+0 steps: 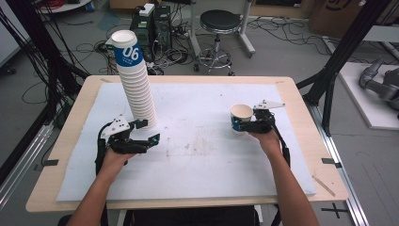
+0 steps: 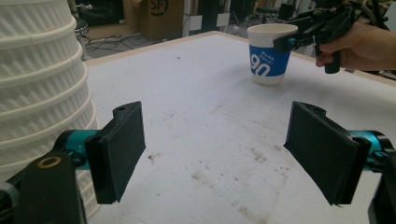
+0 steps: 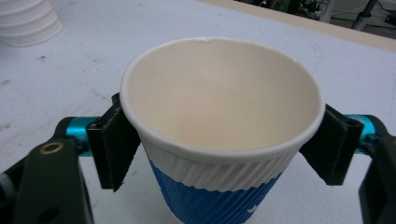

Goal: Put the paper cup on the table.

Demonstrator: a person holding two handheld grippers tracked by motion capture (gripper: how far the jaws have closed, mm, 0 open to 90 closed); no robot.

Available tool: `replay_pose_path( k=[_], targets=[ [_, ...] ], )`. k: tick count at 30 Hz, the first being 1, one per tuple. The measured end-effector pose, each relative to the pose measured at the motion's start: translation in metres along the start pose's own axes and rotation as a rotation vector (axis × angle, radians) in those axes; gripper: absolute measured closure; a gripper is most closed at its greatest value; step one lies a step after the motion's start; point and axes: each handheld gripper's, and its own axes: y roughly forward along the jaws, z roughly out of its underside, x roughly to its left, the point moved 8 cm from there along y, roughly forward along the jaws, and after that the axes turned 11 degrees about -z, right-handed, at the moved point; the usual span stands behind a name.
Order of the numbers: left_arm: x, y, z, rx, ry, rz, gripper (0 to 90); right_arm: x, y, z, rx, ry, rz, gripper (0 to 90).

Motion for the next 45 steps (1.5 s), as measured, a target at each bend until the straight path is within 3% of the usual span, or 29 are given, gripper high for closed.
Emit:
replay_pose_path(
  k=[5,8,12,22,27,39,45],
  targets=[
    [0.000,0.000,0.001,0.005,-0.005,-0.002,19.6,0.001,-0.003,0.005,0.005,0.010,0.003,18.4],
    [0.000,0.001,0.002,0.008,-0.006,-0.002,19.6,0.004,-0.004,0.011,0.027,0.035,-0.011,18.2],
    [0.000,0.000,0.002,0.006,-0.009,-0.003,19.6,0.006,-0.006,0.022,0.070,0.032,-0.013,18.3],
    [0.001,0.000,0.002,0.002,-0.023,-0.004,19.6,0.011,-0.023,0.029,0.057,0.018,-0.033,18.3],
    [0.003,0.000,0.001,-0.004,-0.031,-0.004,19.6,0.015,-0.040,0.031,0.021,0.021,-0.042,18.3],
    [0.001,0.001,0.000,-0.018,-0.047,0.000,19.6,0.027,-0.075,0.042,-0.009,-0.036,-0.016,18.3],
    [0.000,0.001,-0.004,-0.033,-0.046,0.002,19.6,0.035,-0.089,0.033,-0.076,-0.066,-0.038,18.3]
  ],
)
